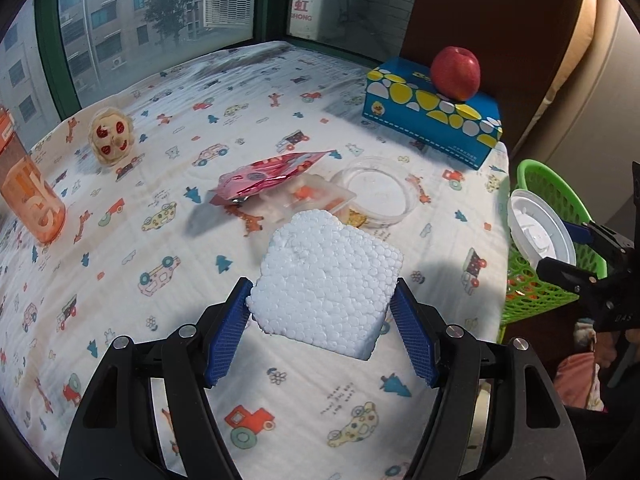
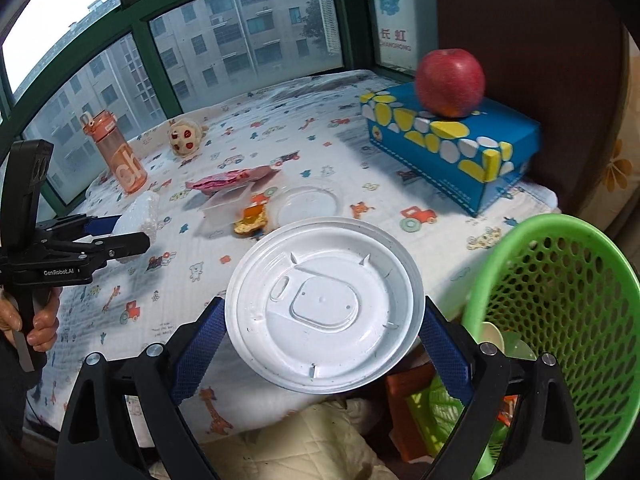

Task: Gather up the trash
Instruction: 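Carry the lid and foam block over the basket and release both tools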

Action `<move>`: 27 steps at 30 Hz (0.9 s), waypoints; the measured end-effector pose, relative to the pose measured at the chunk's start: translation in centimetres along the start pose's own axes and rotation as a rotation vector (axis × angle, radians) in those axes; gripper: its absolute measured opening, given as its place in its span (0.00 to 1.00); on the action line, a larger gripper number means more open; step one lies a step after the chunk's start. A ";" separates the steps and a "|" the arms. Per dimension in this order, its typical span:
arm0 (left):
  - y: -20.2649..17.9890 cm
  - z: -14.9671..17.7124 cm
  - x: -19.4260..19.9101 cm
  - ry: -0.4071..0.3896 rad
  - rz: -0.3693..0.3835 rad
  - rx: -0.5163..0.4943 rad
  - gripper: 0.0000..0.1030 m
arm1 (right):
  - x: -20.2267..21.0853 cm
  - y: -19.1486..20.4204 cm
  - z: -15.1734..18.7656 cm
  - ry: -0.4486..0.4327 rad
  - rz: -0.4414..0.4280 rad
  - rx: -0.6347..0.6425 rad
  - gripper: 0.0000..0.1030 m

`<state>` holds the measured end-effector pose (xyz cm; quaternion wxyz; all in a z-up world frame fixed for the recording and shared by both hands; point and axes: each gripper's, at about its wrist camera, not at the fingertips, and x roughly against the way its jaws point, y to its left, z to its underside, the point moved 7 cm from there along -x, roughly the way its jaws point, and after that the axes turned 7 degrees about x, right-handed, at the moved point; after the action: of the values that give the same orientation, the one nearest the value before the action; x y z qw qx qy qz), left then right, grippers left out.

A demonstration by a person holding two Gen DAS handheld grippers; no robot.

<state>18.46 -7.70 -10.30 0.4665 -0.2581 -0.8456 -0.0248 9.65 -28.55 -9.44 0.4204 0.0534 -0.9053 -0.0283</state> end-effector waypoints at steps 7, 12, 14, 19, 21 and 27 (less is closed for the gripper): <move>-4.2 -0.8 -0.2 -0.001 0.035 -0.043 0.67 | 3.2 -7.5 2.1 -0.020 0.111 -0.107 0.87; -7.0 -1.3 -0.6 0.006 0.066 -0.058 0.67 | 4.7 -12.6 4.1 -0.009 0.192 -0.182 0.87; -8.1 -1.4 -0.8 0.010 0.073 -0.072 0.67 | 5.2 -14.4 5.0 -0.003 0.214 -0.216 0.87; -10.6 -1.6 -1.2 0.017 0.086 -0.103 0.67 | 6.0 -17.6 6.7 0.011 0.269 -0.267 0.87; -11.6 -1.8 -1.2 0.017 0.094 -0.112 0.67 | 6.1 -18.5 7.2 0.019 0.288 -0.275 0.88; -14.3 -2.0 -1.5 0.025 0.118 -0.140 0.67 | 6.7 -20.2 8.0 0.018 0.319 -0.300 0.89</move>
<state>14.15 -21.25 -7.55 0.4587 -0.3389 -0.8193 -0.0595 0.73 -49.37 -11.50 0.4306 -0.1537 -0.8842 -0.0954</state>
